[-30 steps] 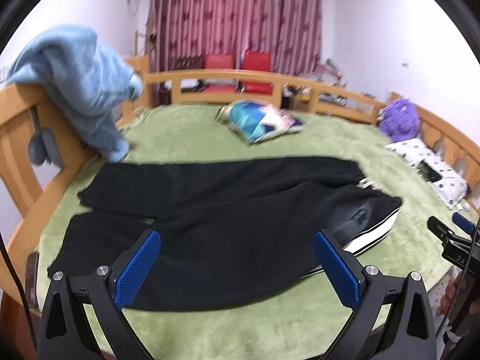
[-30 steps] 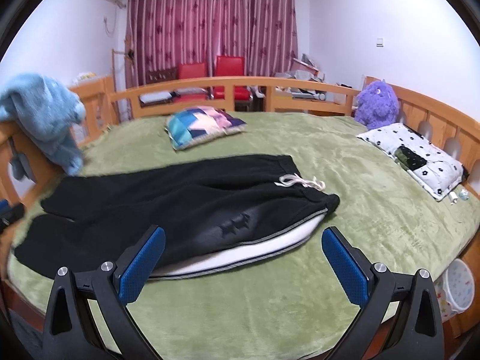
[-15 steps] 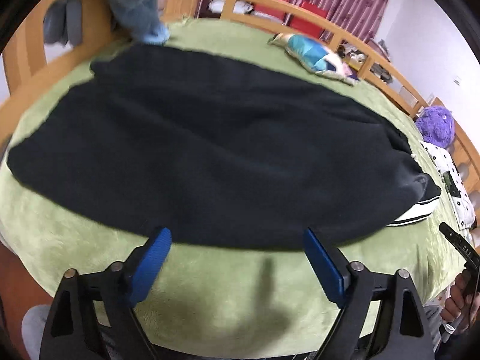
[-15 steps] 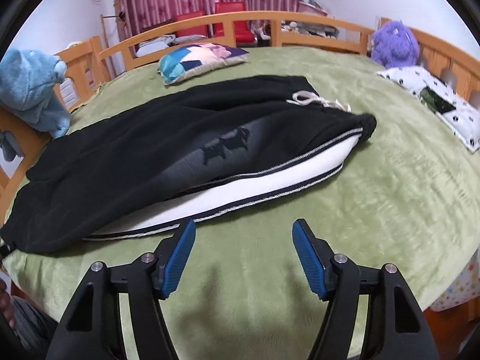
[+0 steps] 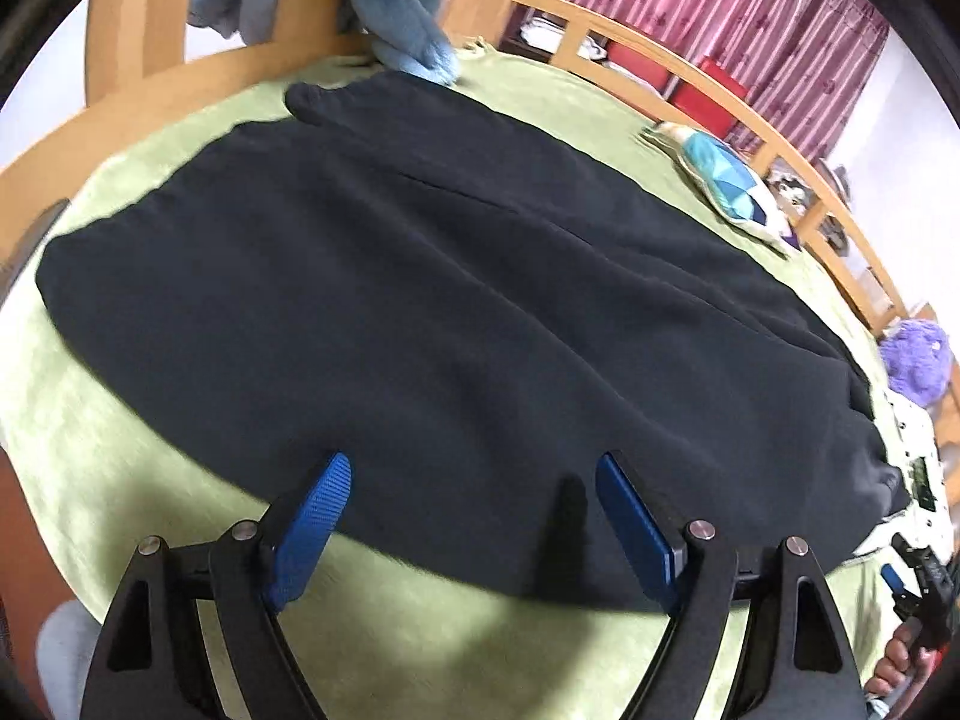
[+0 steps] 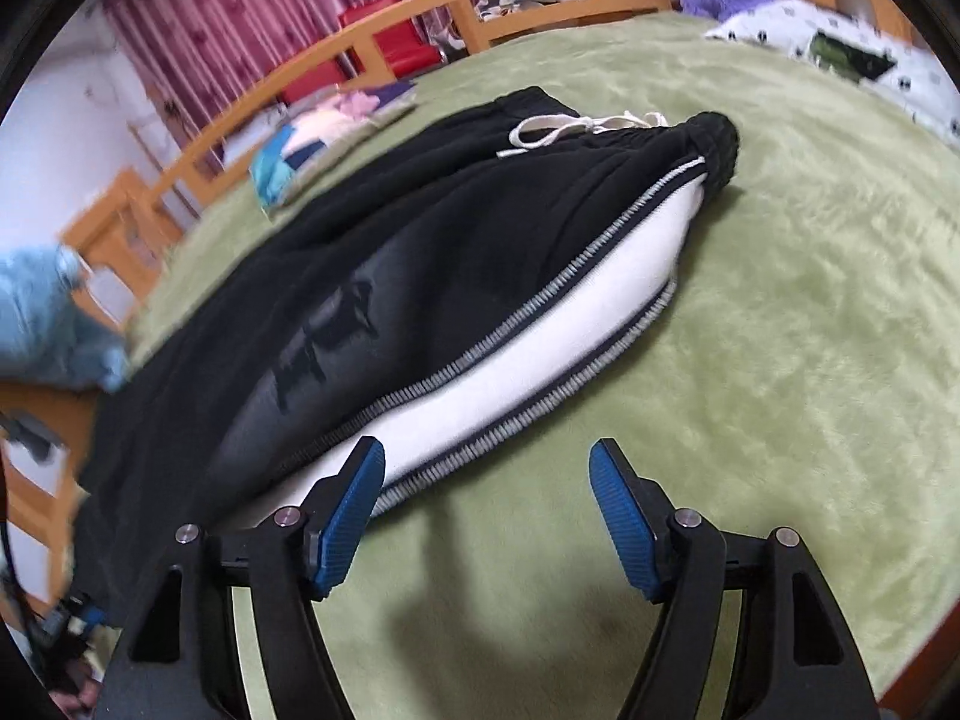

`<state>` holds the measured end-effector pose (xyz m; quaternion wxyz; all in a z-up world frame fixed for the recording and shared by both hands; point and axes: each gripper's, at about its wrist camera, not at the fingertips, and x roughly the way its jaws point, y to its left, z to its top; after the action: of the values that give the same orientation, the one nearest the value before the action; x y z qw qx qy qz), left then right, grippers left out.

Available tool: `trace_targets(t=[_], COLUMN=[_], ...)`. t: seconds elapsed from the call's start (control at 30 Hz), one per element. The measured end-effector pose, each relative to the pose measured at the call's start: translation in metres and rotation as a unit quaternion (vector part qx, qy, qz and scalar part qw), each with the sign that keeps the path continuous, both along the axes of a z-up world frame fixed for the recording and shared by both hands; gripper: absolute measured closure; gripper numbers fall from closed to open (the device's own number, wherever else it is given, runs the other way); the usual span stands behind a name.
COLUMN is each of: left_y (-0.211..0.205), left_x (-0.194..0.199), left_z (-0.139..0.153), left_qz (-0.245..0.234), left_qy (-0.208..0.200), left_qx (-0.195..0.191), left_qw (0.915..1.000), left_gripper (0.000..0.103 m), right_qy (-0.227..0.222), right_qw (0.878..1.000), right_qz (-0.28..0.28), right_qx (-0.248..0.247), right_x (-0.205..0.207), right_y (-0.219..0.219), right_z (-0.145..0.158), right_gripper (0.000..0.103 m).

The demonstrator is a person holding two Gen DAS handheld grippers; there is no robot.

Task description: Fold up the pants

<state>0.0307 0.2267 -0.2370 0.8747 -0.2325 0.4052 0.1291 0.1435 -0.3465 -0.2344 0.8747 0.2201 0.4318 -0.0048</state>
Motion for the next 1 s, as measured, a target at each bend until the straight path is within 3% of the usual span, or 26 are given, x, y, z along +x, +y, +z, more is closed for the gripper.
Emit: trace_targets(t=[0.07, 0.13, 0.17, 0.2, 0.23, 0.27, 0.33, 0.37, 0.5, 0.57, 0.67, 0.73, 0.77, 0.8, 0.83, 0.87, 1.0], left_y=[0.005, 0.006, 0.006, 0.005, 0.004, 0.004, 0.003, 0.003, 0.007, 0.007, 0.006, 0.005, 0.004, 0.001, -0.001, -0.002, 0.001], left_x=[0.005, 0.013, 0.016, 0.019, 0.021, 0.023, 0.026, 0.025, 0.012, 0.005, -0.005, -0.011, -0.014, -0.017, -0.018, -0.018, -0.007], left_z=[-0.002, -0.001, -0.001, 0.0, 0.0, 0.0, 0.002, 0.002, 0.001, -0.002, -0.001, 0.0, -0.001, -0.001, -0.003, -0.005, -0.008], left_qz=[0.005, 0.012, 0.014, 0.015, 0.012, 0.005, -0.011, -0.02, -0.024, -0.027, -0.033, -0.031, -0.033, -0.032, -0.027, -0.025, -0.014], left_qy=[0.001, 0.002, 0.004, 0.007, 0.01, 0.013, 0.026, 0.031, 0.04, 0.045, 0.042, 0.039, 0.035, 0.033, 0.037, 0.038, 0.037], left_qx=[-0.016, -0.021, -0.017, -0.013, -0.008, -0.005, -0.007, -0.014, -0.021, -0.036, -0.05, -0.066, -0.078, -0.083, -0.079, -0.076, -0.074], left_qw=[0.9999, 0.9997, 0.9997, 0.9998, 0.9998, 0.9999, 0.9996, 0.9992, 0.9987, 0.998, 0.9973, 0.9965, 0.9958, 0.9955, 0.9958, 0.9961, 0.9964], left_gripper=[0.021, 0.025, 0.027, 0.032, 0.046, 0.055, 0.095, 0.098, 0.098, 0.098, 0.091, 0.068, 0.062, 0.045, 0.038, 0.038, 0.038], right_qy=[0.002, 0.019, 0.02, 0.021, 0.025, 0.03, 0.012, -0.006, -0.028, 0.02, 0.019, 0.017, 0.014, 0.009, 0.009, 0.013, 0.052], right_qw=[1.0, 1.0, 1.0, 1.0, 1.0, 0.999, 0.999, 1.0, 0.996, 0.998, 0.999, 0.999, 0.999, 0.999, 0.999, 0.999, 0.998], right_qz=[-0.004, -0.009, -0.008, -0.005, -0.001, 0.016, 0.023, 0.018, 0.005, 0.01, 0.024, 0.031, 0.029, 0.031, 0.037, 0.04, 0.034], right_qx=[0.009, -0.008, -0.007, -0.006, -0.009, -0.014, -0.021, 0.001, 0.079, 0.058, 0.018, -0.001, -0.005, -0.005, -0.008, -0.015, -0.002], right_x=[0.011, 0.027, 0.032, 0.037, 0.04, 0.045, 0.041, 0.033, -0.002, -0.008, -0.013, -0.014, -0.015, -0.016, -0.016, -0.013, -0.001], right_y=[-0.001, 0.002, 0.003, 0.006, 0.008, 0.013, 0.016, 0.009, -0.023, -0.022, -0.011, -0.006, -0.003, -0.001, 0.001, 0.005, 0.007], right_z=[-0.003, -0.01, -0.013, -0.017, -0.02, -0.023, -0.022, -0.016, -0.01, -0.029, -0.023, -0.006, 0.0, 0.005, 0.007, 0.01, -0.009], right_gripper=[0.025, 0.026, 0.033, 0.054, 0.069, 0.092, 0.095, 0.096, 0.096, 0.096, 0.092, 0.083, 0.078, 0.066, 0.06, 0.051, 0.045])
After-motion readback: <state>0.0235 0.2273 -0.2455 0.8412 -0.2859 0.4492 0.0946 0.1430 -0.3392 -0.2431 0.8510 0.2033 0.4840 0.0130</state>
